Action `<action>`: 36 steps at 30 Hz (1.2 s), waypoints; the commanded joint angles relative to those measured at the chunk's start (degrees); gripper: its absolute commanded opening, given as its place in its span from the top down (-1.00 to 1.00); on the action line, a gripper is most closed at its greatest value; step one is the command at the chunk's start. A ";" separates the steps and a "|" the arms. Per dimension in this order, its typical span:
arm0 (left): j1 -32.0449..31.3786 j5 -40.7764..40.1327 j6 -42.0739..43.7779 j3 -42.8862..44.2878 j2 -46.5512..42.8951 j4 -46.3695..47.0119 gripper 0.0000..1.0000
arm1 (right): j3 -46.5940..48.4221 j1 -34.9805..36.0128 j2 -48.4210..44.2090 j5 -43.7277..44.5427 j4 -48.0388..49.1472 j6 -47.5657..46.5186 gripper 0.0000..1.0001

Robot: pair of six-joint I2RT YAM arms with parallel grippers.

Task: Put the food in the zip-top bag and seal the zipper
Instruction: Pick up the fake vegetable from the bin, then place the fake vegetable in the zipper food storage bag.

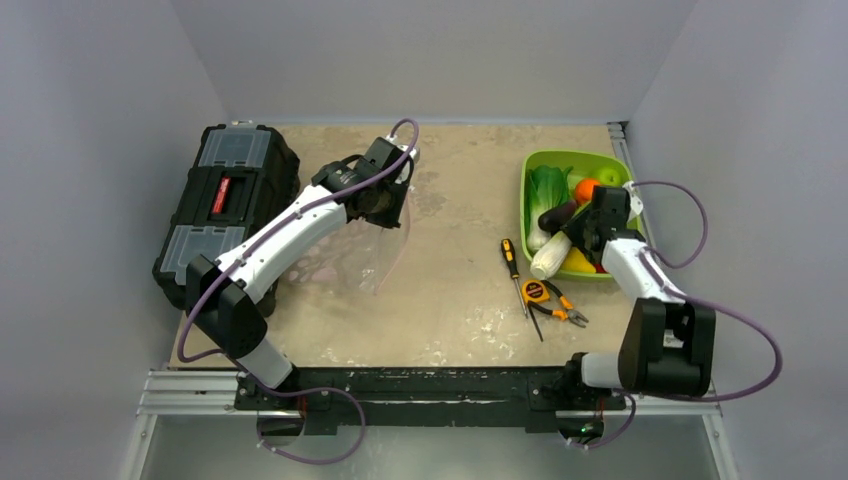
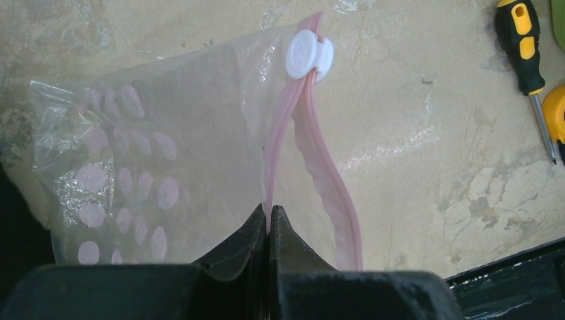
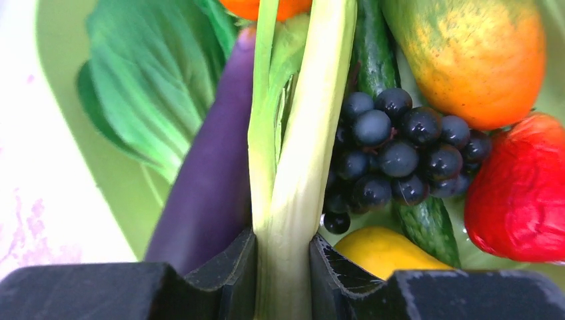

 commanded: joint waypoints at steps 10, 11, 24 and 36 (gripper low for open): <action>6.44 23.15 -6.04 -1.56 -2.48 5.88 1.00 | -4.27 9.11 -27.10 -19.63 32.03 -19.75 1.00; 7.11 24.48 -6.45 -1.60 -2.18 6.01 1.00 | -5.48 12.48 -28.21 -19.12 36.73 -20.65 1.00; 10.47 36.67 -9.32 -4.37 -1.86 11.74 1.00 | -5.33 45.87 -5.91 -4.00 96.05 -19.21 1.00; 12.59 43.61 -11.70 -7.01 -4.98 17.97 1.00 | 3.94 48.28 7.65 -0.56 106.70 -14.06 1.00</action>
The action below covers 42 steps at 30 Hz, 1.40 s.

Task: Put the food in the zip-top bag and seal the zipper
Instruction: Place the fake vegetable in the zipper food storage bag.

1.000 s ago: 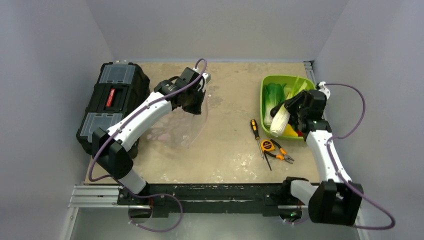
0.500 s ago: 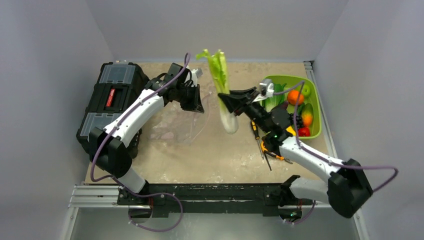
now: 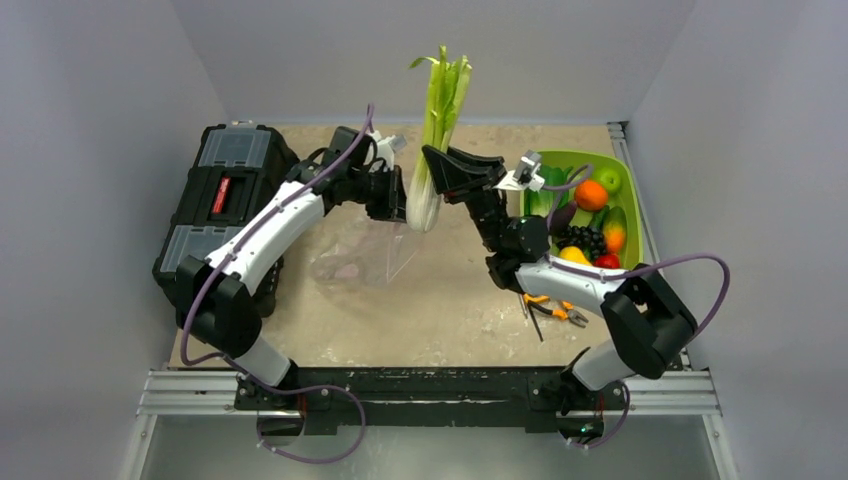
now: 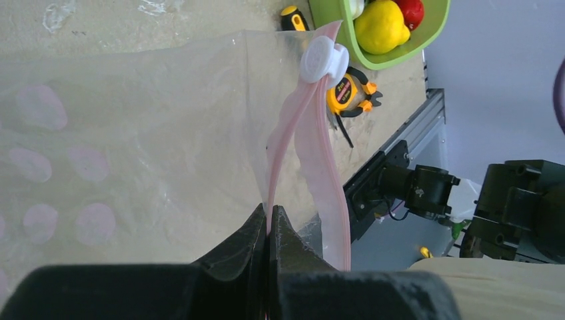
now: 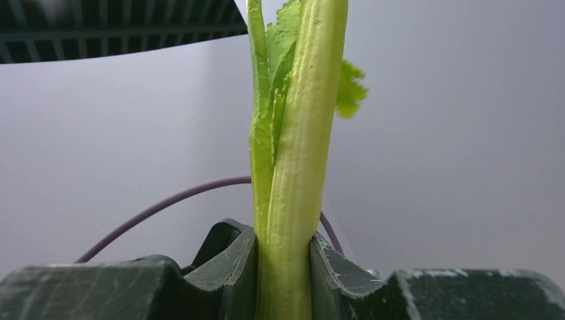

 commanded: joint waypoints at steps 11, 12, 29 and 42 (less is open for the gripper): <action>5.82 11.74 -3.56 -1.46 -3.54 7.17 1.00 | 5.57 0.96 8.59 -10.57 20.96 -1.66 1.00; 5.83 12.03 -3.43 -1.47 -3.63 7.24 1.00 | 6.31 0.92 8.61 -11.54 20.11 -1.56 1.00; 8.02 14.23 -1.46 -1.46 -5.70 7.57 1.00 | -7.06 1.00 4.04 -21.75 21.84 -5.08 0.70; 7.94 10.92 0.26 -1.95 -7.12 6.72 1.00 | -7.64 1.07 -12.04 -11.44 -22.92 -12.42 0.06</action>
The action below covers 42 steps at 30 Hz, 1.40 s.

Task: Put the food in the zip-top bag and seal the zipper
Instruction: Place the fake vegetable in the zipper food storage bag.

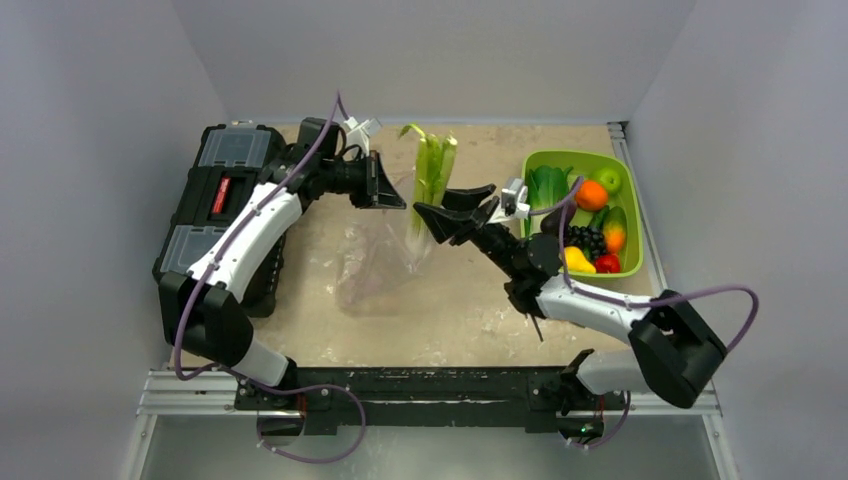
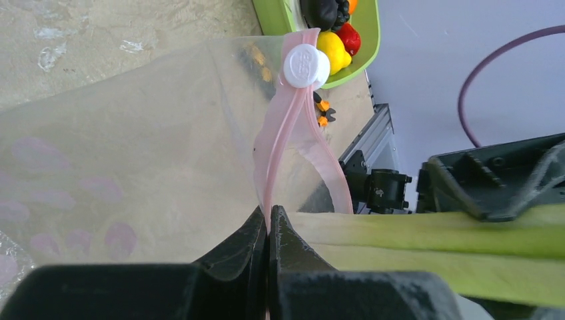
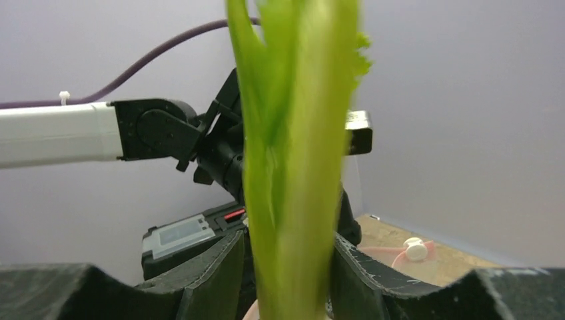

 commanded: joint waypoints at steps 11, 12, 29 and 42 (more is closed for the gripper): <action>-0.13 0.50 1.42 -0.53 -3.48 2.96 1.00 | 20.53 0.31 -3.98 7.26 -47.04 -6.07 -0.10; -0.12 -0.08 1.81 -0.49 -3.66 2.71 1.00 | 21.37 0.33 -3.85 8.31 -49.03 -6.30 -0.10; -1.01 -10.14 4.43 -0.95 -7.22 1.15 1.00 | 27.07 -5.15 -3.12 5.86 -77.23 6.65 -0.14; -2.58 -9.68 6.28 -0.10 -7.54 -0.16 1.00 | 35.78 -6.71 5.93 -6.06 -77.23 -2.48 -0.01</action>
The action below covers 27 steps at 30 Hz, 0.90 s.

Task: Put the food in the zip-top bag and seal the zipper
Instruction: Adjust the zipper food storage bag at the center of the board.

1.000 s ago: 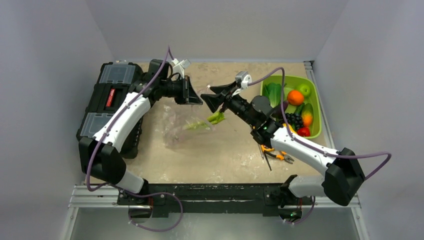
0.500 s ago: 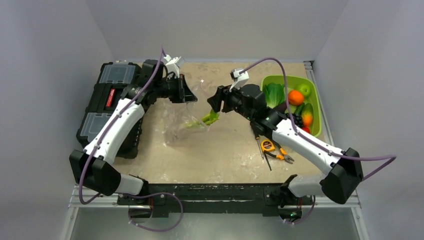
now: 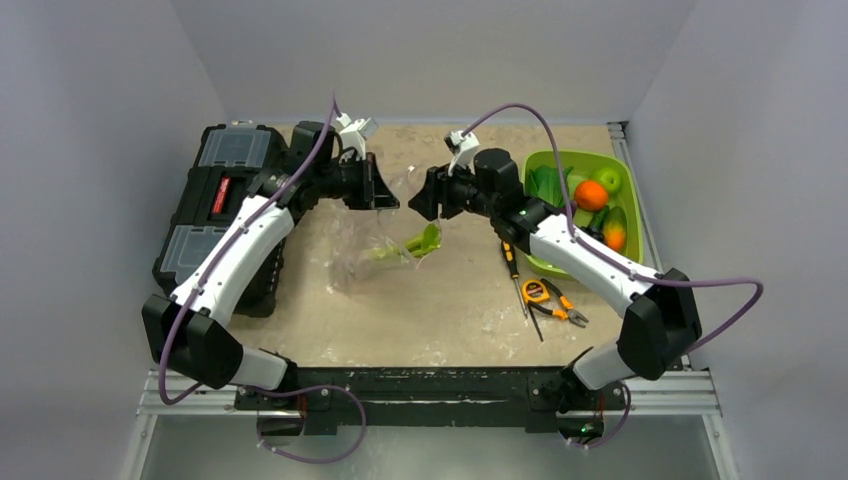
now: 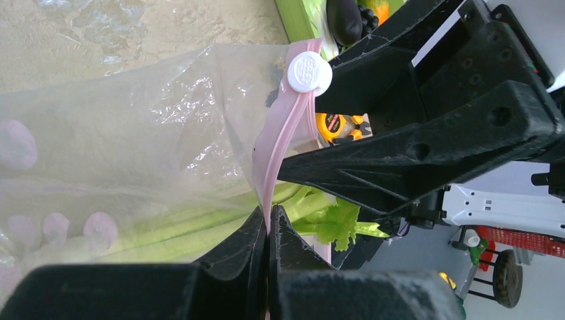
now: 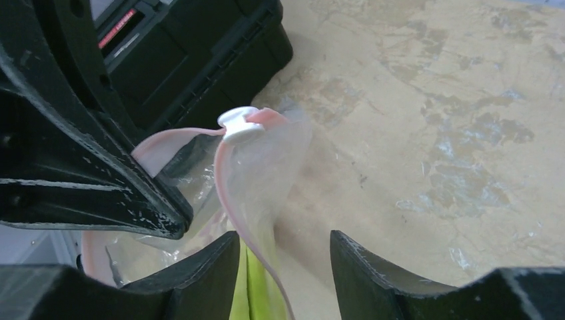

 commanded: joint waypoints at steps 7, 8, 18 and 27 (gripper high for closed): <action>-0.56 -2.45 2.10 3.06 -2.50 -2.64 1.00 | 12.53 3.44 2.85 8.34 -15.99 -0.21 1.00; -0.48 -1.45 1.13 3.80 -2.42 -3.49 1.00 | 15.70 3.85 3.64 8.61 -18.87 0.97 1.00; -0.21 -5.35 -6.77 12.99 -15.81 -16.90 1.00 | 37.38 7.21 9.52 0.30 -30.33 10.64 1.00; 0.41 -10.01 -7.38 14.58 -15.69 -24.57 1.00 | 34.95 10.41 9.44 -4.39 -26.71 13.73 1.00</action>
